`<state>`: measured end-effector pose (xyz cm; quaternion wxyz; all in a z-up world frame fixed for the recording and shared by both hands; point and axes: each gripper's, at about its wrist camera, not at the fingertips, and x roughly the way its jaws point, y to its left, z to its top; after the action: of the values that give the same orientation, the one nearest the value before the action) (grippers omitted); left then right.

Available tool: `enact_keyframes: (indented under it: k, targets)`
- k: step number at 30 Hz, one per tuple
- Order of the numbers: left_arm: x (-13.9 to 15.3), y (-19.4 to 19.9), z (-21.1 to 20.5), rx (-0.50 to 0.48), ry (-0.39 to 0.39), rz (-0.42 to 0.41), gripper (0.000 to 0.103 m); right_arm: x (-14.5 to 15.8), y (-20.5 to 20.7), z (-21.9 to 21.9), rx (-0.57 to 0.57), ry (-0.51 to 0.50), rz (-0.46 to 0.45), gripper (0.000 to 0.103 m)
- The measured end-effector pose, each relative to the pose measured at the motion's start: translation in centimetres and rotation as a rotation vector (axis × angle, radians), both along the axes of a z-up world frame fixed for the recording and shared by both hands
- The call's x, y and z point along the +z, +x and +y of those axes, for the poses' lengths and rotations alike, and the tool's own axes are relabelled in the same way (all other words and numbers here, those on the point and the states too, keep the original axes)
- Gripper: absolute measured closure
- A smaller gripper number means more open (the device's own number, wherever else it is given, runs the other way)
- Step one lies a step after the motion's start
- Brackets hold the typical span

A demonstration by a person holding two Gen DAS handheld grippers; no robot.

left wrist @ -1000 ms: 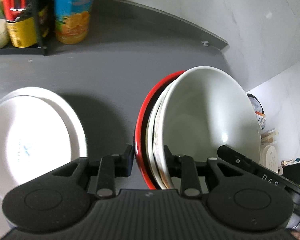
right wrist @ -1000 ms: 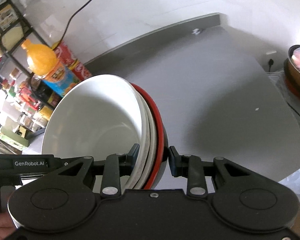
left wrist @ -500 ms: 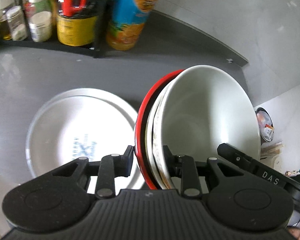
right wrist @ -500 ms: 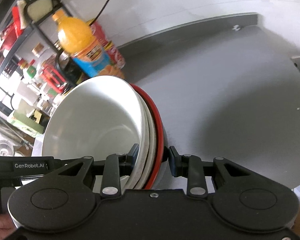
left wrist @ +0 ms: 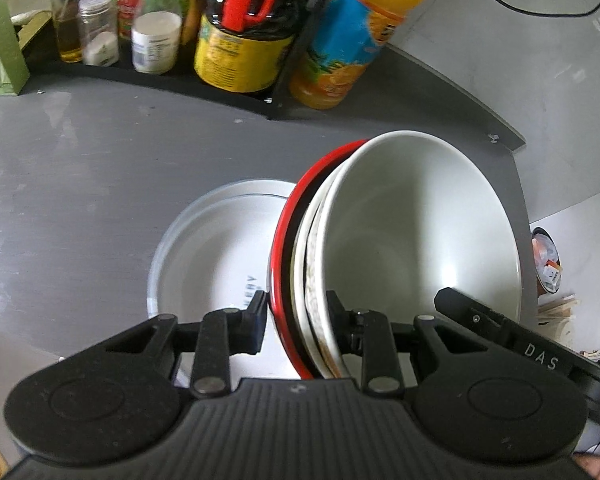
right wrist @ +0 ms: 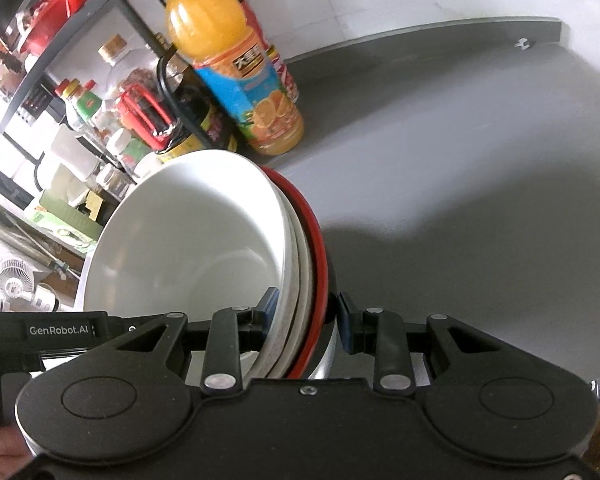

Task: Organize plates and bowls
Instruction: 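Lift the bowl stack with both tools and lower it onto the plates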

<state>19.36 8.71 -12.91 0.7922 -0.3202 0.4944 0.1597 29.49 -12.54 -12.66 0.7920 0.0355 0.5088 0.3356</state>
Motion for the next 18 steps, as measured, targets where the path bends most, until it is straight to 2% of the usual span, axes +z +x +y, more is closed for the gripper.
enact_keyframes:
  k: [18]
  targets:
    - [-3.0,-1.8,4.9,-0.051,-0.024,0.042,0.076,-2.5,-3.1,4.3,-0.047,-0.043,0.049,0.073]
